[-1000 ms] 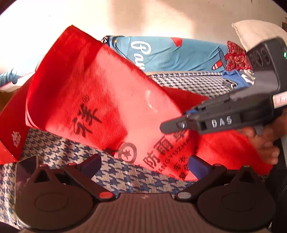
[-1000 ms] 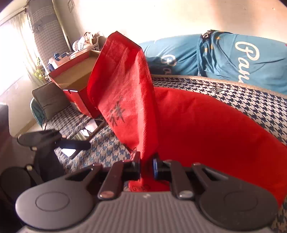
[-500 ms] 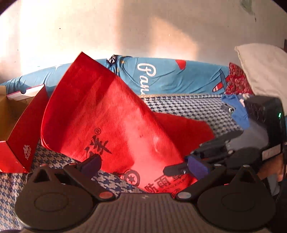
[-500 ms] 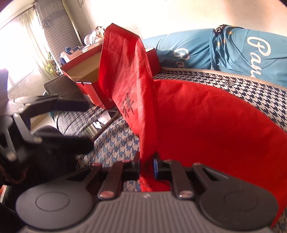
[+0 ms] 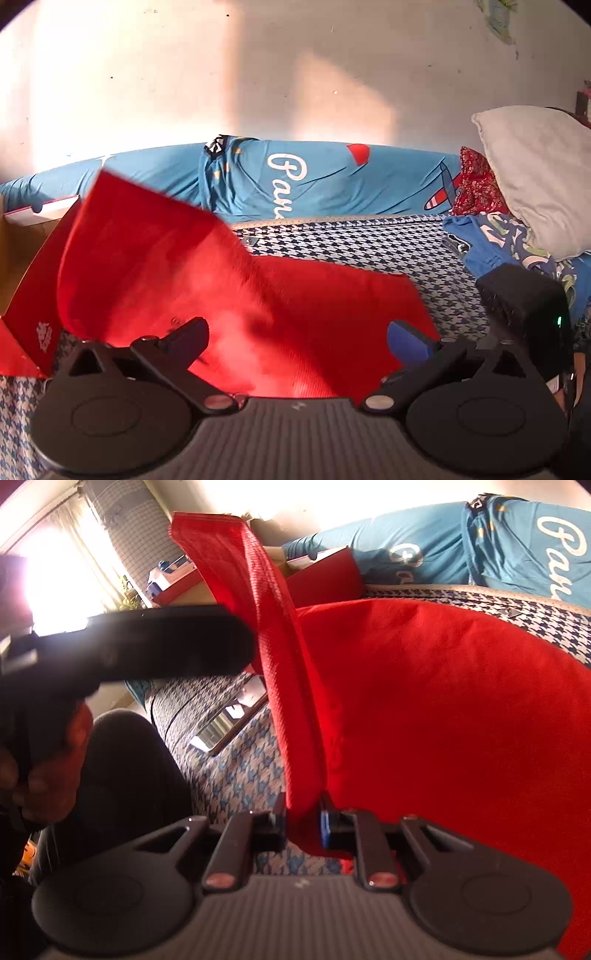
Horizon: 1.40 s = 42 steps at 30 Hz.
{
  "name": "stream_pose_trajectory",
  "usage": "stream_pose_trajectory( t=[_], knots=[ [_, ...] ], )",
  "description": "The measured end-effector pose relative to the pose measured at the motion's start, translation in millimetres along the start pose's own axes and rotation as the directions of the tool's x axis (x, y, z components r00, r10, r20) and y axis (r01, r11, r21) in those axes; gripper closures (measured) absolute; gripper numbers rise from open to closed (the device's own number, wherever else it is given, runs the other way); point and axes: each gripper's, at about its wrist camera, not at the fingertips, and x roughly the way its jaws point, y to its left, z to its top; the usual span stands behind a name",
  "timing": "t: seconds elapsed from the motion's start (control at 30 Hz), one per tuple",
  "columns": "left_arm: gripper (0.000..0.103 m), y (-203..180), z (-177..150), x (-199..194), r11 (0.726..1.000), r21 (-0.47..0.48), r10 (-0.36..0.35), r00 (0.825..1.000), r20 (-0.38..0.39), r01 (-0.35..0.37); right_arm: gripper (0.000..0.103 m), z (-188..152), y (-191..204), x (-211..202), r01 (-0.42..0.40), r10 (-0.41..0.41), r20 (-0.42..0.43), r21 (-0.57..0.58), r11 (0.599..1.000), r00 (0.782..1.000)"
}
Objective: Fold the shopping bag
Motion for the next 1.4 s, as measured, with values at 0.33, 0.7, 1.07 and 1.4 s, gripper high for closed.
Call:
stream_pose_trajectory(
  t=[0.33,0.7,1.07,1.4],
  knots=[
    [0.000,14,4,38,0.995,-0.021,0.097,0.994,-0.058,-0.098,0.087,-11,5,2,-0.003,0.003,-0.022,0.012,1.000,1.000],
    [0.000,1,6,-43,0.995,-0.035,-0.087,0.994,0.070,0.090,0.086,-11,6,11,0.020,-0.020,-0.013,0.015,1.000,1.000],
    [0.000,5,16,-1,0.998,-0.028,-0.049,0.999,0.013,0.050,0.083,-12,10,18,-0.003,0.003,-0.040,-0.006,1.000,0.999],
    [0.000,44,-6,59,0.994,-0.017,0.107,0.977,-0.185,-0.112,0.083,-14,6,14,0.007,-0.006,-0.048,0.009,1.000,0.999]
  ],
)
